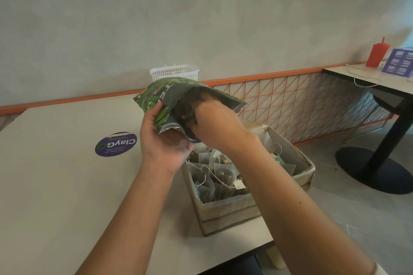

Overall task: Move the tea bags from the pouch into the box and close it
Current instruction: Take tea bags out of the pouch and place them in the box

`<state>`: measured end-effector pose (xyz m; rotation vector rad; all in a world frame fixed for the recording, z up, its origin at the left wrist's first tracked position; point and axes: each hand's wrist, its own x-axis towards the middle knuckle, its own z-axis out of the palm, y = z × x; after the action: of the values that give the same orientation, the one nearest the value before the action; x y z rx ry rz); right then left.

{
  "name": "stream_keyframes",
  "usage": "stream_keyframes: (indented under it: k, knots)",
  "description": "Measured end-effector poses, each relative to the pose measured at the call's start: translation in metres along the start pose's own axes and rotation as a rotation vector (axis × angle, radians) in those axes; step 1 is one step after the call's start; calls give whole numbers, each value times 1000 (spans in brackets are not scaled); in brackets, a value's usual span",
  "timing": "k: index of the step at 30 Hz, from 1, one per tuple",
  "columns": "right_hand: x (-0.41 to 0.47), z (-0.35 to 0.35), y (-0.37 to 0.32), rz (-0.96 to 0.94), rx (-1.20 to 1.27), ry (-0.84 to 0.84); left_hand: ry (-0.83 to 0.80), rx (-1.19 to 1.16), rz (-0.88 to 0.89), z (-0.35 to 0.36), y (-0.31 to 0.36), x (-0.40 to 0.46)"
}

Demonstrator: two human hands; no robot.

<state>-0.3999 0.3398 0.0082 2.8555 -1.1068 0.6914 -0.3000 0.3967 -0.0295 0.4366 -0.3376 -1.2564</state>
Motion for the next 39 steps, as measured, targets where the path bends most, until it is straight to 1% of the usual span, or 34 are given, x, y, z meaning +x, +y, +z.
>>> stream_keyframes:
  k: [3,5,10,13,16,19,21,23,26,28,31,35,37,39]
  knots:
    - [-6,1,1,5,0,34,-11,11,-4,0,-1,1]
    - [-12,3,5,-2,39,96,-20,19,-9,1,-1,1]
    - [-31,-1,24,-89,210,238,-13,-39,-4,2,-1,4]
    - [-43,-9,41,-95,378,316,-24,-49,-2,3,-1,5]
    - [-58,-16,58,11,566,382,-53,-58,-11,0,0,7]
    - [-66,-15,78,178,646,394,-64,-58,-4,-3,0,9]
    - [-67,-11,93,293,651,375,-63,-41,5,-2,-1,9]
    - [-67,-5,106,391,600,336,-56,-35,8,-1,-2,8]
    - [-64,9,121,462,479,286,-53,-44,-5,0,-4,7]
    - [-62,16,123,457,484,238,-44,-49,-8,1,-5,6]
    - [-59,21,120,399,480,172,-45,-60,-6,2,-5,5]
    - [-54,22,118,300,527,265,-55,-49,2,2,-5,5]
    - [-53,20,119,291,425,253,-54,-49,6,3,-5,5]
    - [-55,18,121,320,261,147,-46,-58,1,3,-5,4]
